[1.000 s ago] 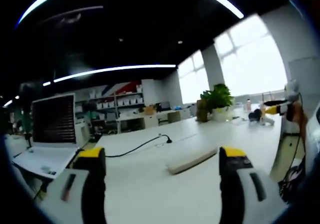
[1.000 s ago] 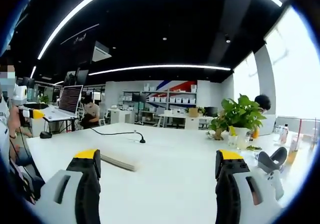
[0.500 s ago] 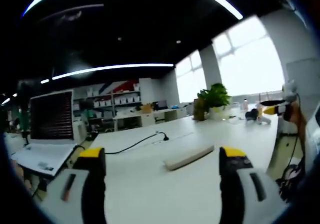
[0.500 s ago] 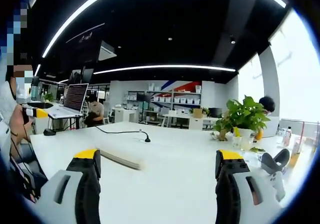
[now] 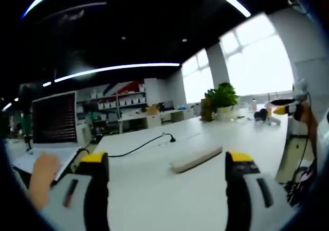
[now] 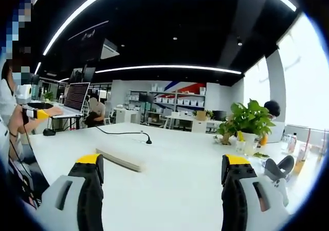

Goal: Arrange the utensils inside the cutlery case until each visible utensil rests in its matching compartment.

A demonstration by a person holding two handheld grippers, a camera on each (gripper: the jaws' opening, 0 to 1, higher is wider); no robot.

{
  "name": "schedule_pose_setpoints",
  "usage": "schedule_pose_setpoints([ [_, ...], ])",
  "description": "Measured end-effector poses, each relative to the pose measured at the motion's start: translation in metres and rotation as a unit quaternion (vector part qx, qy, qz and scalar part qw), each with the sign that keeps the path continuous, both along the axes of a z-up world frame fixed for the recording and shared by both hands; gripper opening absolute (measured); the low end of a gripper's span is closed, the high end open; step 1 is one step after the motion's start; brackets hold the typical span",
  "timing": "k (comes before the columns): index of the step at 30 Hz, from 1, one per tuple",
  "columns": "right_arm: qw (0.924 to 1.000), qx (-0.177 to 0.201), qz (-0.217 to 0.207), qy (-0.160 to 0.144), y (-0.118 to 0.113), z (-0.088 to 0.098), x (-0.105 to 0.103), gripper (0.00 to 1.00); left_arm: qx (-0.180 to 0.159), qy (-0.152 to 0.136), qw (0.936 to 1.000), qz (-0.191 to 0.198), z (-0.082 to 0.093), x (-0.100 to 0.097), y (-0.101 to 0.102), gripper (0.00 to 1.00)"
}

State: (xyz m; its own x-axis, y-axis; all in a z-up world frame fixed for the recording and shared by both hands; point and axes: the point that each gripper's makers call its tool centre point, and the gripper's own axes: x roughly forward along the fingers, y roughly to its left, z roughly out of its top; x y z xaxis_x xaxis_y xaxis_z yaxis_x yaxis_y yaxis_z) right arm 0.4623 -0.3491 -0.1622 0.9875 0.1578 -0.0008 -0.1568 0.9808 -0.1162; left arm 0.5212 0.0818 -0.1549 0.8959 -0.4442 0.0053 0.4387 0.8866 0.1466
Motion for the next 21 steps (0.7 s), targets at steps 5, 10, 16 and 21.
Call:
schedule_pose_setpoints([
  [5, 1.0, 0.0, -0.004, -0.002, 0.0, 0.001, -0.001, 0.99, 0.015, -0.007, 0.9996, -0.024, -0.001, -0.003, -0.015, 1.0],
  [10, 1.0, -0.005, -0.002, 0.003, 0.001, -0.001, -0.001, 0.99, 0.016, -0.01, 0.9991, -0.037, 0.0, -0.004, -0.022, 1.0],
  [16, 0.9995, 0.006, -0.031, 0.001, -0.011, 0.0, -0.001, 0.99, 0.022, -0.012, 0.9993, -0.03, 0.0, -0.004, -0.016, 1.0],
  [21, 0.9993, 0.003, -0.038, 0.007, -0.015, -0.002, -0.001, 0.99, 0.038, -0.002, 0.9989, -0.029, -0.008, -0.001, -0.018, 0.99],
])
